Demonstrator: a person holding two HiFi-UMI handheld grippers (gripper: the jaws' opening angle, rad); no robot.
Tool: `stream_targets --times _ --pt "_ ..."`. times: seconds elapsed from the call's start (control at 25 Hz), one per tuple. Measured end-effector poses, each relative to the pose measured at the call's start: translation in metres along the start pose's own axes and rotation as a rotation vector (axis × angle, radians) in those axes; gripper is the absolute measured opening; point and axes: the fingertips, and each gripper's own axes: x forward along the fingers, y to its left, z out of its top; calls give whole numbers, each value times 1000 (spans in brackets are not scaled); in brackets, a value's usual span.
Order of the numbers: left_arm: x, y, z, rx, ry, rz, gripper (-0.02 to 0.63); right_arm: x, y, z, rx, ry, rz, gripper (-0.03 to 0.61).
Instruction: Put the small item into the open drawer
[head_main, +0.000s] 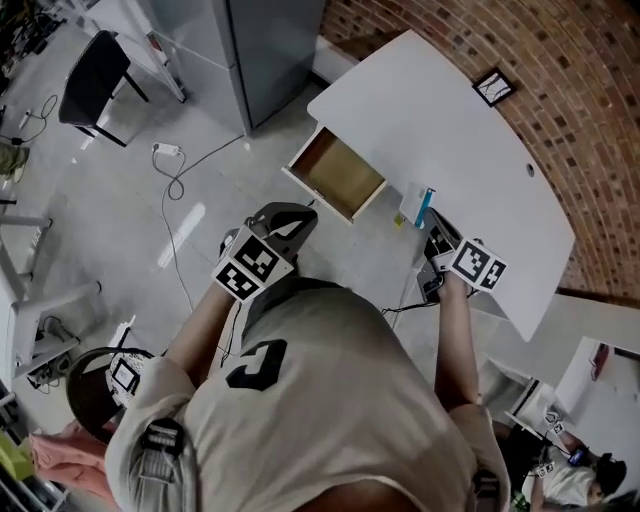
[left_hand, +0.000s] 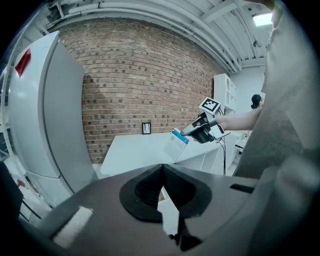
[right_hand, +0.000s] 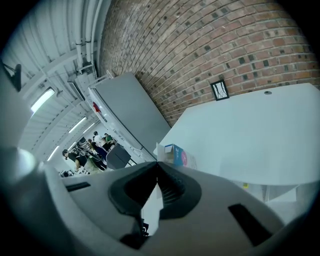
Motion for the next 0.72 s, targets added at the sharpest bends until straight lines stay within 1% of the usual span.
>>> stream_targets --times 0.2,0.36,0.56,0.72 --pt "-21 22 -13 -2 -2 6 5 16 24 -9 -1 8 -5 6" --pt "-30 36 -23 -16 2 16 5 23 34 -16 -9 27 -12 6" --pt "-32 42 -32 -46 9 16 5 29 43 -24 -14 68 -10 6" --pt "-25 42 -31 -61 18 24 5 34 41 -26 -17 100 10 6"
